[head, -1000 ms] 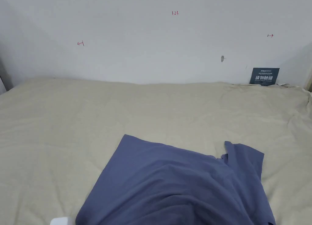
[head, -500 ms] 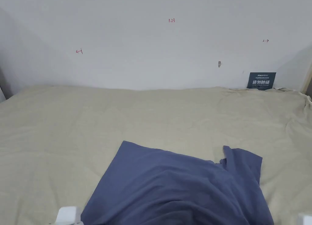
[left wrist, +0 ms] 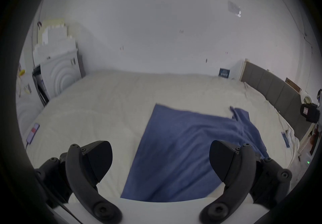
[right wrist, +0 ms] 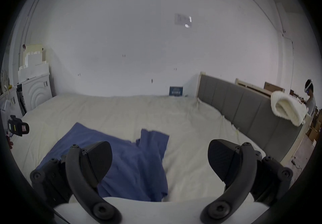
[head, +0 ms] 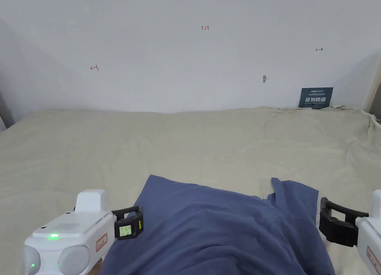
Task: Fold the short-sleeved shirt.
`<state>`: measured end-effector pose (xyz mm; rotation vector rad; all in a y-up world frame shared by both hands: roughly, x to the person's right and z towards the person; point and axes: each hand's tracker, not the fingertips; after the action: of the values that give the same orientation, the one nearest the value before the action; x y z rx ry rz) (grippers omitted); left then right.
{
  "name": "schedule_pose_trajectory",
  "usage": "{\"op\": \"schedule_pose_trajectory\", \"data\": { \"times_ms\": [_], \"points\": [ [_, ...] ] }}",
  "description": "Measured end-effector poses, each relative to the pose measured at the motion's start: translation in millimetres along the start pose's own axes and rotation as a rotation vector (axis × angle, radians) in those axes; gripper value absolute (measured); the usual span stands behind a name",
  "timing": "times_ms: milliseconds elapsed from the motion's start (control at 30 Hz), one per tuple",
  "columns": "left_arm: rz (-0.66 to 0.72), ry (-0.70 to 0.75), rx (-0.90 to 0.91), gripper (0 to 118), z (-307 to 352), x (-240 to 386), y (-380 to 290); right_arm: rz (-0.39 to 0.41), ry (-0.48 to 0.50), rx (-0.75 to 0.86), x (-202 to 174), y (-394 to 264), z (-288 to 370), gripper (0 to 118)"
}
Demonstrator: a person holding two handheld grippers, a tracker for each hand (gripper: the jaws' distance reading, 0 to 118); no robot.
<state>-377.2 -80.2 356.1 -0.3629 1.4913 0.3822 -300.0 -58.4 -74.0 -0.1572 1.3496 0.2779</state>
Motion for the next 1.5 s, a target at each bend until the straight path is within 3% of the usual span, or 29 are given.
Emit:
{"op": "schedule_pose_trajectory", "data": {
  "times_ms": [133,167,233,267,300,400,767,1100,1333,1367,1433,1500],
  "points": [
    [0.001,-0.003,0.142,108,12.9,7.9,6.3,-0.005,0.015,0.052,-5.3,9.5,6.0,111],
    [0.009,-0.018,0.183,100,16.1,9.4,6.9,-0.009,0.021,0.055,-7.7,13.1,8.9,110],
    [0.003,-0.024,0.176,68,16.4,13.1,9.6,-0.026,0.040,0.083,-10.3,14.7,12.5,98],
    [-0.004,-0.023,0.177,51,14.4,15.3,10.5,-0.037,0.044,0.098,-11.8,14.4,13.3,84],
    [-0.024,-0.021,0.179,32,13.5,18.8,10.2,-0.043,0.038,0.096,-12.0,13.9,10.2,60],
    [-0.071,-0.020,0.201,1,11.8,25.1,6.2,-0.046,0.063,0.100,-13.6,12.5,5.7,4],
    [-0.037,-0.097,0.074,0,-45.3,23.8,32.2,-0.025,0.062,0.121,-14.8,14.3,-19.7,0],
    [0.037,-0.172,-0.149,0,-192.7,6.8,68.1,-0.052,0.048,0.073,-13.9,11.8,-79.8,0],
    [0.038,-0.147,-0.299,1,-313.6,-3.4,73.1,-0.039,0.029,0.022,-13.4,1.5,-125.7,0],
    [0.045,-0.142,-0.311,6,-327.5,-5.2,73.0,-0.037,0.027,0.015,-14.0,0.9,-129.1,0],
    [0.044,-0.105,-0.374,29,-356.3,-7.5,70.0,-0.030,0.020,0.006,-13.7,-1.4,-135.7,0],
    [0.061,-0.085,-0.464,71,-380.1,-10.2,66.0,-0.025,0.012,-0.004,-13.0,-4.4,-140.7,0]
  ]
}}
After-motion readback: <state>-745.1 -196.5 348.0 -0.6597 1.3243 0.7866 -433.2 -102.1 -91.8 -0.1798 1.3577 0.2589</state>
